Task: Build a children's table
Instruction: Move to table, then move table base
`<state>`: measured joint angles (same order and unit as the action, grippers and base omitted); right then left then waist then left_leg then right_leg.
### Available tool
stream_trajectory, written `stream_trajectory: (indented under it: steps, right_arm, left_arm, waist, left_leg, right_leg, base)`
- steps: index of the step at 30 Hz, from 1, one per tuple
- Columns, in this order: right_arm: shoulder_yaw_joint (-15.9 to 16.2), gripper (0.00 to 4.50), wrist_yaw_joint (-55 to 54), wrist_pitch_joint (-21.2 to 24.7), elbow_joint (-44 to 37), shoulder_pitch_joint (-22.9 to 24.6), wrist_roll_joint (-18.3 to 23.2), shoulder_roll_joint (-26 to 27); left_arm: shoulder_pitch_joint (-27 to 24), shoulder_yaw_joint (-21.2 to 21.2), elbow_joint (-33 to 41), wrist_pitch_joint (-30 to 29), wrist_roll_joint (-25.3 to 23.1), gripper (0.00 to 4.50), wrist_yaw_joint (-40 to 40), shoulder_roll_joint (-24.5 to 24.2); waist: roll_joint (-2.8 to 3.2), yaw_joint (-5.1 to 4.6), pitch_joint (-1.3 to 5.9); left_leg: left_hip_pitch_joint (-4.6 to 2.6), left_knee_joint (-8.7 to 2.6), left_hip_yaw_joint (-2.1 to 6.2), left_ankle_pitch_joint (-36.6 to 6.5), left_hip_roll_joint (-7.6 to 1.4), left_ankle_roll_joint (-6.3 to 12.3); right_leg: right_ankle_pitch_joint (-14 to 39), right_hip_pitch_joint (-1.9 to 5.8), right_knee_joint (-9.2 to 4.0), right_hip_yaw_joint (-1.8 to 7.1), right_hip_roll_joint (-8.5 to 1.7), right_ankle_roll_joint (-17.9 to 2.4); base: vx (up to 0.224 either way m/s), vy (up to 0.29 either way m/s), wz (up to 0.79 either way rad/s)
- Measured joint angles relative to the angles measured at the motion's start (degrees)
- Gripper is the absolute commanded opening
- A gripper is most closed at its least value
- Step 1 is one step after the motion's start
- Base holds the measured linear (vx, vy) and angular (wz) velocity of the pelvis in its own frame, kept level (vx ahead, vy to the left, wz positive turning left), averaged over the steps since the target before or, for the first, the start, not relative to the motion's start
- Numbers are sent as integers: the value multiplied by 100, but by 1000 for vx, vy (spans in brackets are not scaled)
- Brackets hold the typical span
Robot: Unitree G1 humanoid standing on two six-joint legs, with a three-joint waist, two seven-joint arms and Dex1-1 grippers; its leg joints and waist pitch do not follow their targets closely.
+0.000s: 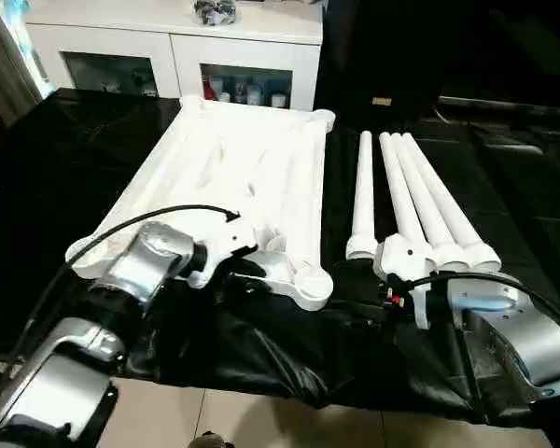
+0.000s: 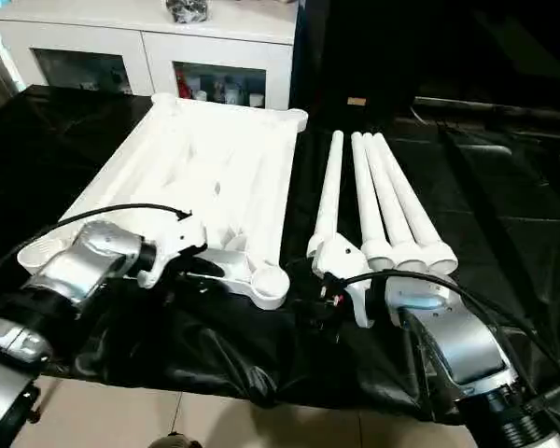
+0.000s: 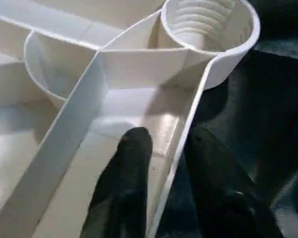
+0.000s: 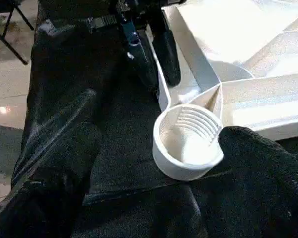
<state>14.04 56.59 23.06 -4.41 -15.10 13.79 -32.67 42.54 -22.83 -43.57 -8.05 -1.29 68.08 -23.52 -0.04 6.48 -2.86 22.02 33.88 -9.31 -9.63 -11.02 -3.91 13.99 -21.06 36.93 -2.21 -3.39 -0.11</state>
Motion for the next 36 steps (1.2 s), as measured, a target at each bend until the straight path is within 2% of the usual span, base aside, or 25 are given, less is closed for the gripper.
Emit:
stream_trajectory:
  steps: [6,10,15,17,23,27,32,36]
  right_arm:
    - [1,431,-74,-7,-1,6,-56,5]
    - [1,431,-116,-9,-1,30,-98,6]
    - [2,431,-127,-10,-7,122,-106,13]
    - [2,431,-135,-13,-16,122,-108,24]
    - [7,431,-146,-69,0,121,-121,50]
    - [12,431,-151,-109,11,94,-137,69]
    - [15,431,-165,-125,21,82,-225,91]
    - [24,431,-177,-131,30,81,-234,98]
  left_arm:
    - [65,-2,-16,-208,-21,76,-131,149]
    - [-36,2,324,-488,-18,50,-268,195]
    - [-615,204,1511,-1228,-13,22,-679,160]
    - [-863,226,2047,-1542,-11,4,-799,134]
    - [-1415,392,3290,-2524,-11,4,-1327,158]
    - [-1626,394,3709,-2910,-36,4,-1612,250]
    - [-1719,398,3784,-2955,-71,4,-1888,331]
    - [-1718,396,3653,-2527,-198,4,-2091,341]
  waist:
    - [1,4,0]
    - [4,-80,-3]
    - [7,-171,-5]
    - [7,-169,-5]
    - [-1,-154,-10]
    - [-1,-135,-10]
    - [-3,-134,-11]
    - [-2,-142,-10]
  left_leg:
    - [0,0,-2,0,0,0]
    - [1,-1,-3,0,-1,0]
    - [5,-6,-4,0,-7,2]
    - [9,-9,-8,-1,-9,3]
    - [11,-8,-20,-1,-11,4]
    - [12,-8,-20,0,-11,4]
    - [12,-8,-21,1,-11,6]
    - [12,-8,-20,1,-11,6]
  right_leg:
    - [0,0,0,1,-1,0]
    - [0,-3,-3,3,1,-1]
    - [3,-8,-17,4,7,-4]
    - [3,-12,-23,5,8,-4]
    - [3,-13,-24,8,7,-4]
    - [3,-13,-24,5,6,-3]
    - [2,-13,-24,6,6,-2]
    - [2,-13,-24,6,7,-1]
  base:
    - [0,0,0]
    - [0,0,0]
    - [0,0,0]
    - [0,0,0]
    - [0,0,0]
    - [0,0,0]
    - [0,0,0]
    - [0,0,0]
